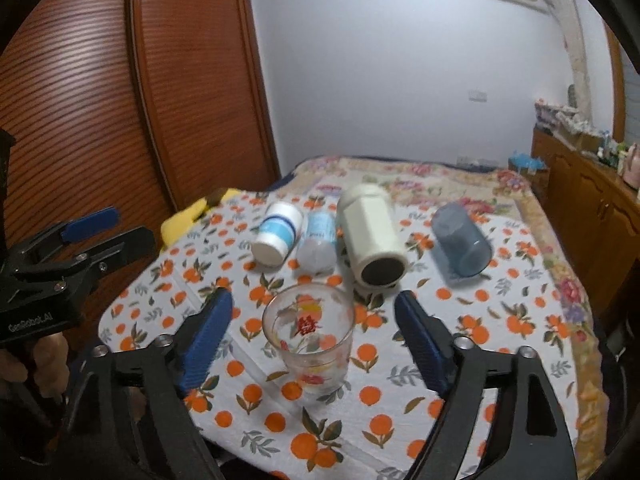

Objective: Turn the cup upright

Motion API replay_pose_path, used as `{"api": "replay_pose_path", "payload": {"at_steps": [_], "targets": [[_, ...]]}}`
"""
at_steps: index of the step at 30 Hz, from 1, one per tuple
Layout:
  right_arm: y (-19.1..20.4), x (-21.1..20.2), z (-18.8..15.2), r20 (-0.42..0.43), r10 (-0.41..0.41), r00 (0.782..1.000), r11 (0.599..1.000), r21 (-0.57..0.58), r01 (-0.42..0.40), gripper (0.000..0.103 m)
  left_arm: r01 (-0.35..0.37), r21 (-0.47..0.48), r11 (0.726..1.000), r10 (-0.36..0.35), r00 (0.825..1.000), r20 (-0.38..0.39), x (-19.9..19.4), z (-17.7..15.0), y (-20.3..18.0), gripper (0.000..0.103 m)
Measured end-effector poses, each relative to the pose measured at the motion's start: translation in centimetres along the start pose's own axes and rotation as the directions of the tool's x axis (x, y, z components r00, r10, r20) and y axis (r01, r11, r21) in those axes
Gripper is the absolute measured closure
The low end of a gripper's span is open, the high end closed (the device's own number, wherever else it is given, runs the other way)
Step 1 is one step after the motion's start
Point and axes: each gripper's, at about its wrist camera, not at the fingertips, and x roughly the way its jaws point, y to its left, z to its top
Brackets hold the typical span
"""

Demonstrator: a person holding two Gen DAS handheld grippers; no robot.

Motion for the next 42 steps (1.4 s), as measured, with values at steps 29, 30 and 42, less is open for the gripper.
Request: {"api": "replay_pose_path", "payload": {"at_steps": [29,30,42], "targets": [[-2.0,-5.2,-2.1,0.115,-0.153,0.981,0.987,0.074,0.145,0.000,-0.004,0.015,1.000,0.004,1.000,0.011,-2.5,-2.3,-2.1,0.007],[-2.0,-5.2,-2.1,0.115,-0.153,0.981,0.987,0.074,0.145,0.000,-0.005,0.014,1.000,0.005,1.000,0.011,-2.5,-2.3,-2.0,0.007],[-1.9,-4.9,-2.6,0.108,-0.167,0.980,0.985,0.070,0.160,0.000,-0.009,0.010,1.000,0.009,1.000,0.003,-2.4,-2.5,-1.8,0.007]]}}
